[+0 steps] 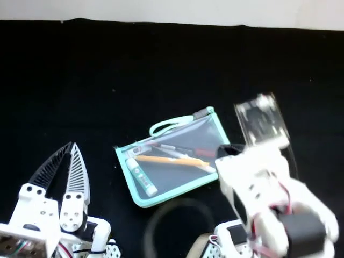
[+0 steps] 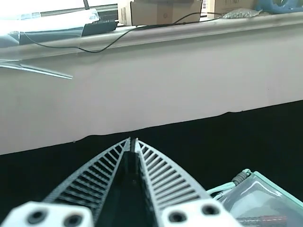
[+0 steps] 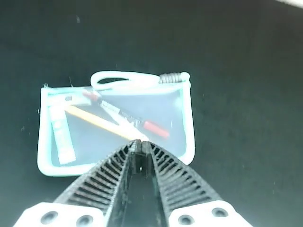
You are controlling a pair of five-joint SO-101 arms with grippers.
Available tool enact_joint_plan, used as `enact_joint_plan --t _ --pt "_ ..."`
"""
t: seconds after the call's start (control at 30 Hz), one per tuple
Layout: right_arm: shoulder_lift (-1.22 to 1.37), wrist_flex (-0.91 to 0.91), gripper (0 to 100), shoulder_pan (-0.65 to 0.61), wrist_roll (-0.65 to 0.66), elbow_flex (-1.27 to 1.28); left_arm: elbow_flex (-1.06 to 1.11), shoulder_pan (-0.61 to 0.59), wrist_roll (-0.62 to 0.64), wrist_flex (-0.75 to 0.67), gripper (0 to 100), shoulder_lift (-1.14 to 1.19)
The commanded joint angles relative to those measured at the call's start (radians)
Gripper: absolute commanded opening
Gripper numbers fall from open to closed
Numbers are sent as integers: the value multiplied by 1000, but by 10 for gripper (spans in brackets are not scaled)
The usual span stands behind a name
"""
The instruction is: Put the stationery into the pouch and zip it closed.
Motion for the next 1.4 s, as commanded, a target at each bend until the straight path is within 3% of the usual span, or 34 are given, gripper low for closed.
enact_joint_plan --t 0.0,0.3,0.53,0.83,1.13,1.37 --pt "-159 -58 5 -2 6 131 -31 -12 -2 5 8 -7" --pt "-364 -61 5 18 -123 314 -111 -15 0 5 7 -8" --pt "-426 -64 5 229 -121 328 -211 -257 -5 5 7 -8" --pt "-432 -150 5 243 -120 516 -102 -423 -5 5 7 -8" --pt "-432 -558 5 240 -120 967 338 -420 -5 -12 10 -7" --pt "-432 -800 5 239 -120 1325 647 -421 -5 -121 10 -7"
